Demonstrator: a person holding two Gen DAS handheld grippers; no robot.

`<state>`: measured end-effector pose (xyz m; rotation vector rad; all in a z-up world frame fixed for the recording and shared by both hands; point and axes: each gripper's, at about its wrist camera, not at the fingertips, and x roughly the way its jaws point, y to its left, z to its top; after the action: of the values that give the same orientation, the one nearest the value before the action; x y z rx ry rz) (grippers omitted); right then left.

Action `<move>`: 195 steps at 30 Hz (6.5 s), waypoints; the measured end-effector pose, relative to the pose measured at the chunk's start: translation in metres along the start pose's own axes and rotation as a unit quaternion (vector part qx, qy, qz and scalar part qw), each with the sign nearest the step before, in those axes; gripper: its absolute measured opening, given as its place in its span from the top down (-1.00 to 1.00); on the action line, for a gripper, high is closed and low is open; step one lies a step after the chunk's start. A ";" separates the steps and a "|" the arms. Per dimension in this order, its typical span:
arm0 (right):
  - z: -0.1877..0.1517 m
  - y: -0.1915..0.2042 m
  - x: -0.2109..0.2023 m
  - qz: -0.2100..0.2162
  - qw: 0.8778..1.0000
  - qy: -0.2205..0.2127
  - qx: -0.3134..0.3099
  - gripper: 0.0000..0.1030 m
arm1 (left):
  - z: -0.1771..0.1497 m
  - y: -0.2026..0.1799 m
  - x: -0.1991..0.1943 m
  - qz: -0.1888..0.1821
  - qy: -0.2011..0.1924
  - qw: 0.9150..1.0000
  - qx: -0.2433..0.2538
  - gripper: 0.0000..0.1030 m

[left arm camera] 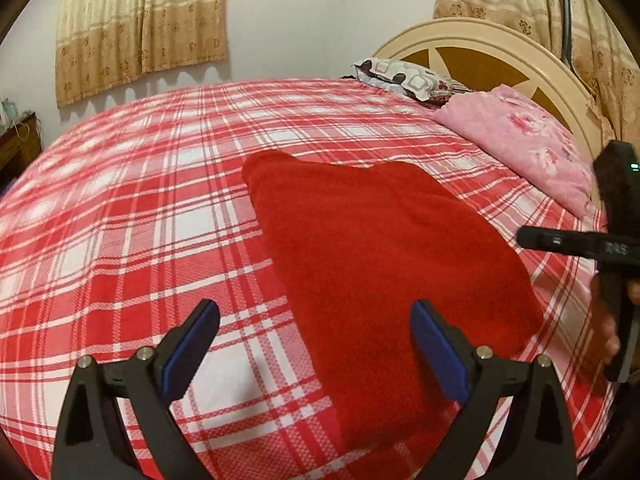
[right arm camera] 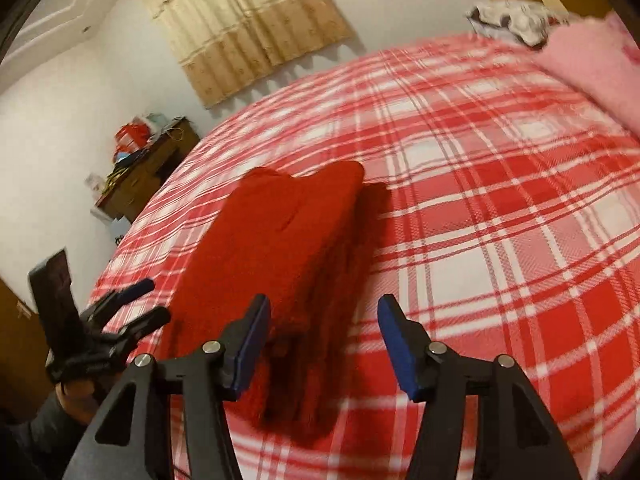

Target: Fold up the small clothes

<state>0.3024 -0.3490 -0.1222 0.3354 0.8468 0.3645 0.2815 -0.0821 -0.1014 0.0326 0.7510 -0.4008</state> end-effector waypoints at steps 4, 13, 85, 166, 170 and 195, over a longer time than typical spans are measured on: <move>0.019 -0.014 0.025 0.010 0.999 0.020 0.031 -0.17 | 0.002 0.001 0.011 -0.016 0.009 1.000 -0.016 -0.91; 0.038 -0.037 0.062 0.012 0.998 0.027 0.057 -0.21 | -0.003 0.007 0.038 -0.058 0.041 0.995 -0.067 -0.93; 0.018 0.137 0.105 0.219 0.975 0.043 0.002 0.49 | -0.043 0.047 -0.094 0.015 -0.010 0.998 -0.056 0.20; -0.082 0.339 0.137 0.295 0.938 0.115 -0.137 0.15 | -0.158 0.200 -0.185 0.209 -0.029 0.957 -0.197 -0.47; -0.124 0.345 0.146 0.263 0.935 0.156 -0.177 0.15 | -0.171 0.207 -0.175 0.207 -0.017 0.955 -0.213 -0.50; -0.141 0.361 -0.007 0.084 0.959 -0.076 -0.260 -0.38 | -0.147 0.153 -0.258 0.217 -0.112 0.957 -0.159 -0.86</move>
<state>0.1249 -0.0116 -0.0509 -0.0568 0.5453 0.6932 0.0710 0.1729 -0.0540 -0.1466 0.5555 0.1380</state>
